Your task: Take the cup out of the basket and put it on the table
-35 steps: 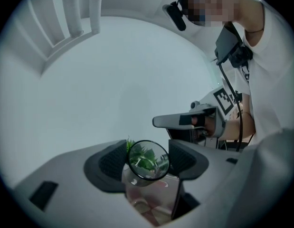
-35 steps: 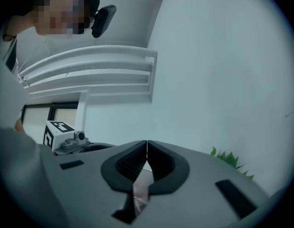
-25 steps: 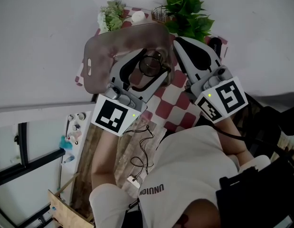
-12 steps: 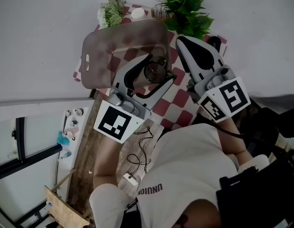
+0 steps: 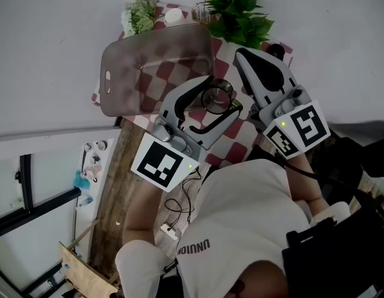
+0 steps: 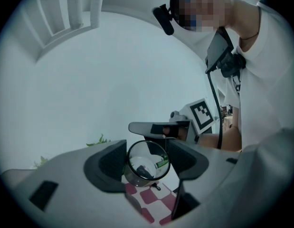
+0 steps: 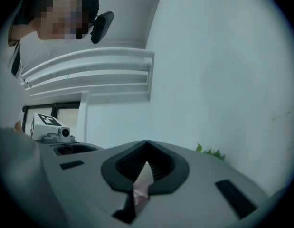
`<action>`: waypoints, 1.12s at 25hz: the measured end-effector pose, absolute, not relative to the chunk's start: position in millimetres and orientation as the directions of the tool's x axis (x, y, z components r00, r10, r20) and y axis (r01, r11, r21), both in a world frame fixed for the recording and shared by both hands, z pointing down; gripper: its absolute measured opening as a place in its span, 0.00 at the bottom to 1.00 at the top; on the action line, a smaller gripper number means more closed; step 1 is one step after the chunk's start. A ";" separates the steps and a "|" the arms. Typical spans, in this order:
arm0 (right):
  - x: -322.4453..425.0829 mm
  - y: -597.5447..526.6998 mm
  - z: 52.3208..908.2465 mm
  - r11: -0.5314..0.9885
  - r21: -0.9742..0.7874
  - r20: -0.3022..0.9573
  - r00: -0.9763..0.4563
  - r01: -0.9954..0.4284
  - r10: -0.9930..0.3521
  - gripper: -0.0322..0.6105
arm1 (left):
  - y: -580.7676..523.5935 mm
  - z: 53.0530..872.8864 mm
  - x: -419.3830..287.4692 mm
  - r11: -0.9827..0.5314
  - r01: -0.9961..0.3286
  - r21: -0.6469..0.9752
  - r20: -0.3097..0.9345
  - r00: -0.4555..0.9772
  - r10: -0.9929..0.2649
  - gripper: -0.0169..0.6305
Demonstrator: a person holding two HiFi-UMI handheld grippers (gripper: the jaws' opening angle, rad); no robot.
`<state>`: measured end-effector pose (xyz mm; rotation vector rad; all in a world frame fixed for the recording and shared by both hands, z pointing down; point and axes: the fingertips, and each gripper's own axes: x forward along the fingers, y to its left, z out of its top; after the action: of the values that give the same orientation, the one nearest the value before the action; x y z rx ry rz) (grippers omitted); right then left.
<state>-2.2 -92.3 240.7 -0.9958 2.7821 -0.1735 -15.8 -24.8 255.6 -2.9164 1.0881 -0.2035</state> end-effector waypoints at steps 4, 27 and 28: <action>10.6 -96.3 245.3 0.757 -0.179 -0.127 -0.748 -0.628 -0.651 0.08 | -25.0 263.1 -0.5 -0.777 -0.627 -0.055 0.125 0.768 -0.628 0.47; 62.0 -107.6 281.6 0.701 -0.198 -0.035 -0.710 -0.685 -0.703 0.08 | -20.8 313.0 56.6 -0.840 -0.541 0.043 0.220 0.826 -0.520 0.47; 63.9 -107.6 284.5 0.699 -0.199 -0.027 -0.709 -0.687 -0.704 0.08 | -20.4 316.0 58.5 -0.839 -0.540 0.058 0.226 0.826 -0.516 0.47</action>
<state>63.9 -107.6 284.5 -1.1504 2.8015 -0.2655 58.5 -20.4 316.0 -3.1162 0.9052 -0.3310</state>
